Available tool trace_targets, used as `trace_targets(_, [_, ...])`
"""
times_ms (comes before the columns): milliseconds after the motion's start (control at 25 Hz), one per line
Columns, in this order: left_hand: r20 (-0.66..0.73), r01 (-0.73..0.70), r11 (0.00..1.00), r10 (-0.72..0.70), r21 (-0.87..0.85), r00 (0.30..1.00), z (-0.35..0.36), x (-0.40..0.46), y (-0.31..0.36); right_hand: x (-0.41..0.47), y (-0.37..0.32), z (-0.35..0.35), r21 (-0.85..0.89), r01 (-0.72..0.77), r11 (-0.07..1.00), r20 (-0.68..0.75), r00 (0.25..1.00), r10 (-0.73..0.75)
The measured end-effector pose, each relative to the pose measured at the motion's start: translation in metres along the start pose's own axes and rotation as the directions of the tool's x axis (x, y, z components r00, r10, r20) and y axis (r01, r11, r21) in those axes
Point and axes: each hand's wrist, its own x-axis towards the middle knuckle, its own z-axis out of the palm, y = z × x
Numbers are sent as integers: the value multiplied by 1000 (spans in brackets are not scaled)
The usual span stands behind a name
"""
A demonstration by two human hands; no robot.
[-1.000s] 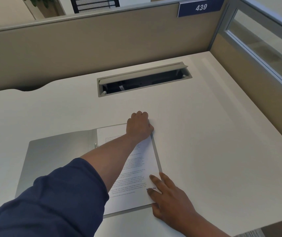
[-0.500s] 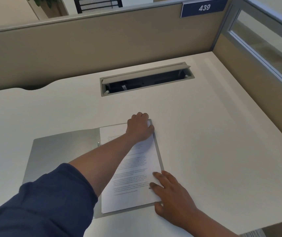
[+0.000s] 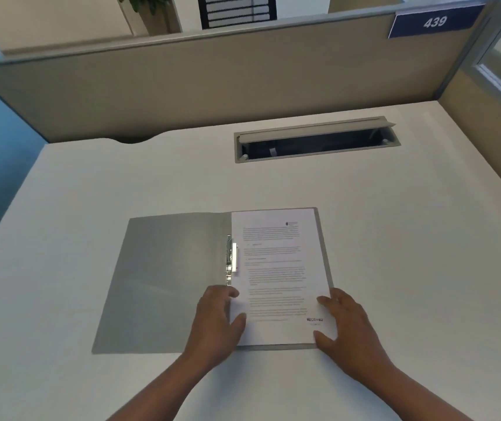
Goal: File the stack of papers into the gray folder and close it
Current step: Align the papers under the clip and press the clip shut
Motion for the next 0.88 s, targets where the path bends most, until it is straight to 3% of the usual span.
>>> trace_targets(80, [34, 75, 997, -74, -31, 997, 4, -21, -15, 0, -6, 0, 132, -107, 985, -53, 992, 115])
trace_targets(200, [63, 78, 994, -74, -76, 995, 7, -32, -15, 1, -15, -3, 257, -182, 949, -59, 977, 204])
trace_targets(600, [41, -21, 995, 25, -95, 999, 14, -40, -12, 4, -29, -6, 508, -296, 809, 45, 947, 318])
trace_targets(880, [60, 48, 995, -42, -92, 997, 17, -34, -15, 14, -20, -12, 638, -347, 688, 114, 926, 361])
